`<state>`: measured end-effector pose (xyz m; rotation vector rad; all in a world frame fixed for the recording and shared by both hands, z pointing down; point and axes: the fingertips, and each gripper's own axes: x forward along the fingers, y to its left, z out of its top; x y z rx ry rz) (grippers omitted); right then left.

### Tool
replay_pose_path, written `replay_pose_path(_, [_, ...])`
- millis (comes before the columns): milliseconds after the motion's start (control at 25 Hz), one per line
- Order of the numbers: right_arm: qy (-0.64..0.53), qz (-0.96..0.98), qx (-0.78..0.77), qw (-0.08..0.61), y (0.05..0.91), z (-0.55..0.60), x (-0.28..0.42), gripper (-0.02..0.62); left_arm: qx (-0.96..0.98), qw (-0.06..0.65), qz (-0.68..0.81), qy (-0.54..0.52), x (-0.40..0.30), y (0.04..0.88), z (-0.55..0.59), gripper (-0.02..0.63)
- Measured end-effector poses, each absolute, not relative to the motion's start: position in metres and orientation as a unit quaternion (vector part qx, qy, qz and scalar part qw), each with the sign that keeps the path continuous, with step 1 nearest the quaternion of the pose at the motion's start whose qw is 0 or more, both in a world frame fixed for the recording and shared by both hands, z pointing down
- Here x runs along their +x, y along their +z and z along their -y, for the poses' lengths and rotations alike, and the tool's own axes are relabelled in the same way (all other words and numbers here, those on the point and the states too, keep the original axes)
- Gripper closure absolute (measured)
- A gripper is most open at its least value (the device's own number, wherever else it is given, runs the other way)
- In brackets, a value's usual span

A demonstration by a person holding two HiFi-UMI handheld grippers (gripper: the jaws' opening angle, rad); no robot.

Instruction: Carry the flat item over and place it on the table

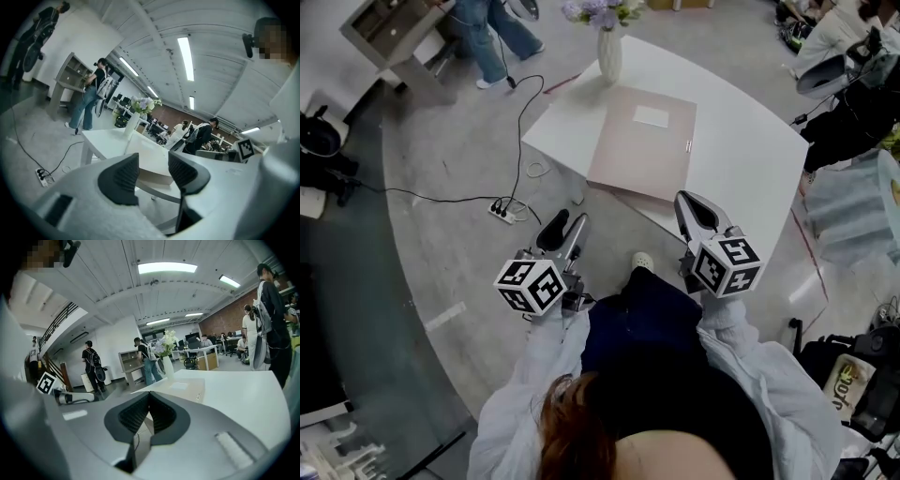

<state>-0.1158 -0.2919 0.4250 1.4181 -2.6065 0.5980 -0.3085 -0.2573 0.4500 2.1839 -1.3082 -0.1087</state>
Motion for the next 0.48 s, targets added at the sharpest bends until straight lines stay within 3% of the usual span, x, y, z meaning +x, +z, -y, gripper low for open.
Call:
replay_pose_path(280, [0.184, 0.852, 0.486, 0.065, 0.427, 0.245, -0.117, 0.586, 0.82, 0.243, 0.516, -0.039, -0.323, 0.445, 0.225, 0.594])
replay_pose_path(480, [0.196, 0.84, 0.5, 0.079, 0.442, 0.217, -0.11, 0.587, 0.832, 0.196, 0.518, 0.032, -0.321, 0.455, 0.205, 0.607])
